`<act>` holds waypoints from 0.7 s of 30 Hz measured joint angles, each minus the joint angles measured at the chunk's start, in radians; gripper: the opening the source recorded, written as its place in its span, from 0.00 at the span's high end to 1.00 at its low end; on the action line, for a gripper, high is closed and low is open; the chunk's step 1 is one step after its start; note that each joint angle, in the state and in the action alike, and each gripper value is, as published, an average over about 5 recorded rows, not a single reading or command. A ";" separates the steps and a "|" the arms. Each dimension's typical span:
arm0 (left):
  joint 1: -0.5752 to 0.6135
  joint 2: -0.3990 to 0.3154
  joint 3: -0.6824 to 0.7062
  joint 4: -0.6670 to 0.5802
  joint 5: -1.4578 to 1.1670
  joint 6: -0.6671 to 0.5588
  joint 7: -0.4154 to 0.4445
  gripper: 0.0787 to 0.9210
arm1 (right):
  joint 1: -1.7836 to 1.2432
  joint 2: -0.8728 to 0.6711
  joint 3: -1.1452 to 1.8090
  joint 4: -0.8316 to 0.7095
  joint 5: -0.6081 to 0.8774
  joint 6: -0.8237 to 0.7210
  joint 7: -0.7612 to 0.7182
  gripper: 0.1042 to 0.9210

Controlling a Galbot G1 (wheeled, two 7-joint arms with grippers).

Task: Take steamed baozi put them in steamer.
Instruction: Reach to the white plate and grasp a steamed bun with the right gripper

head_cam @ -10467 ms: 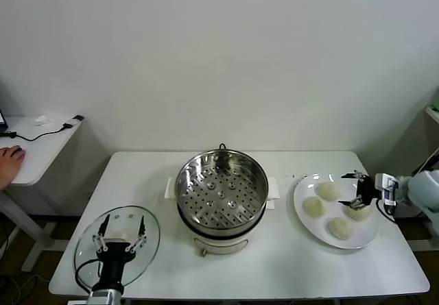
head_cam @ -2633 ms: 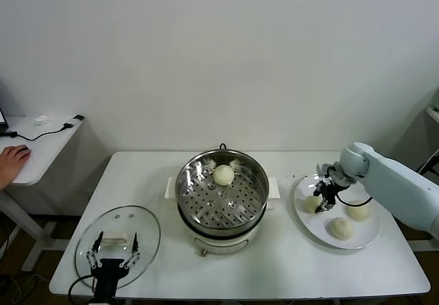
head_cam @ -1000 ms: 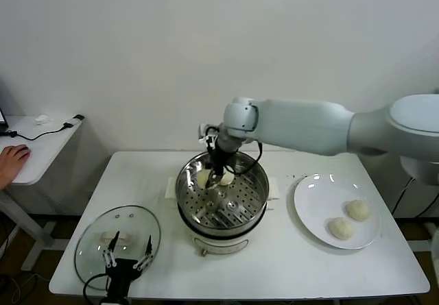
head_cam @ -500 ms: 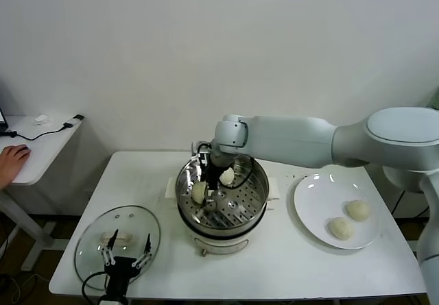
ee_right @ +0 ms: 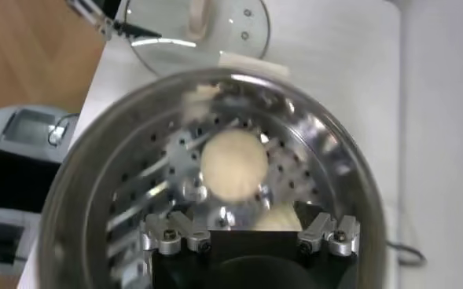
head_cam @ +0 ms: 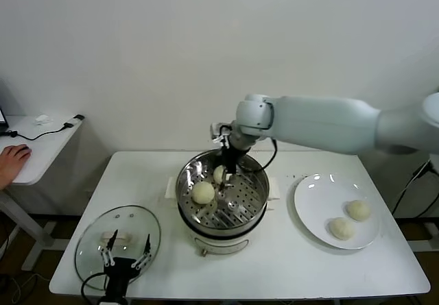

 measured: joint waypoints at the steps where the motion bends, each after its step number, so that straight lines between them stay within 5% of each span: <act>1: 0.001 -0.001 -0.001 -0.002 0.000 0.000 0.001 0.12 | 0.009 -0.036 0.000 0.019 -0.017 0.008 -0.013 0.12; 12: 0.002 -0.024 -0.003 -0.026 0.015 0.010 0.004 0.12 | -0.072 -0.443 0.077 0.137 -0.274 0.102 -0.127 0.12; 21: 0.014 -0.039 -0.010 -0.035 0.033 0.014 0.003 0.12 | -0.252 -0.604 0.160 0.111 -0.487 0.176 -0.164 0.12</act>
